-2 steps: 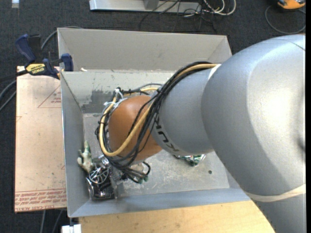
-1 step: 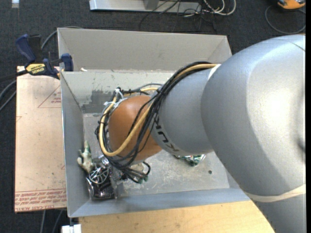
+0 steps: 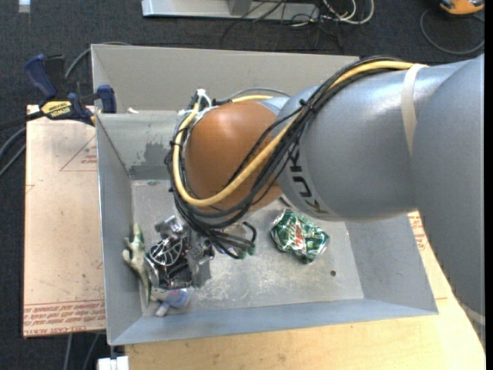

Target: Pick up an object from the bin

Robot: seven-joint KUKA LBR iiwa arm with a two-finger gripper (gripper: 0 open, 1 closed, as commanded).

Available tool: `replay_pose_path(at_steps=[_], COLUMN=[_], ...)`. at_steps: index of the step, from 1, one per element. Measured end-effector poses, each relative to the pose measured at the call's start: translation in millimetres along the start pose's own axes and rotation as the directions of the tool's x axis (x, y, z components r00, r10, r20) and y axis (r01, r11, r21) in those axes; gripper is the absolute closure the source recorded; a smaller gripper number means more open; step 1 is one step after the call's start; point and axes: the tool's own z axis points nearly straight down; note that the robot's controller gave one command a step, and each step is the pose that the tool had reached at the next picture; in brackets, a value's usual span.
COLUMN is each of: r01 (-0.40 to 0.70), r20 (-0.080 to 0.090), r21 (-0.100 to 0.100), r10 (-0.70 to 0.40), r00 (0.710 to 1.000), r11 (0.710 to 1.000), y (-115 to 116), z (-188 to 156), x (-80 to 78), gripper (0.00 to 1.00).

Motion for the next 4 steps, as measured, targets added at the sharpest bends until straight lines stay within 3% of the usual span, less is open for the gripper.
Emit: replay_pose_path(at_steps=[1, 2, 3, 4], r01=[-0.036, -0.035, -0.011, 0.000], r20=[-0.005, -0.004, 0.003, 0.001], r21=[-0.001, -0.001, -0.001, -0.001], r10=[0.036, 0.035, 0.011, 0.000], r00=[0.999, 0.999, 1.000, 1.000], r11=[0.999, 0.999, 1.000, 1.000], y=[-5, -5, -6, -14], z=[67, 65, -7, -57], x=[-4.4, -4.6, -38.5, -19.0], gripper=[1.00, 1.00, 1.00, 1.00])
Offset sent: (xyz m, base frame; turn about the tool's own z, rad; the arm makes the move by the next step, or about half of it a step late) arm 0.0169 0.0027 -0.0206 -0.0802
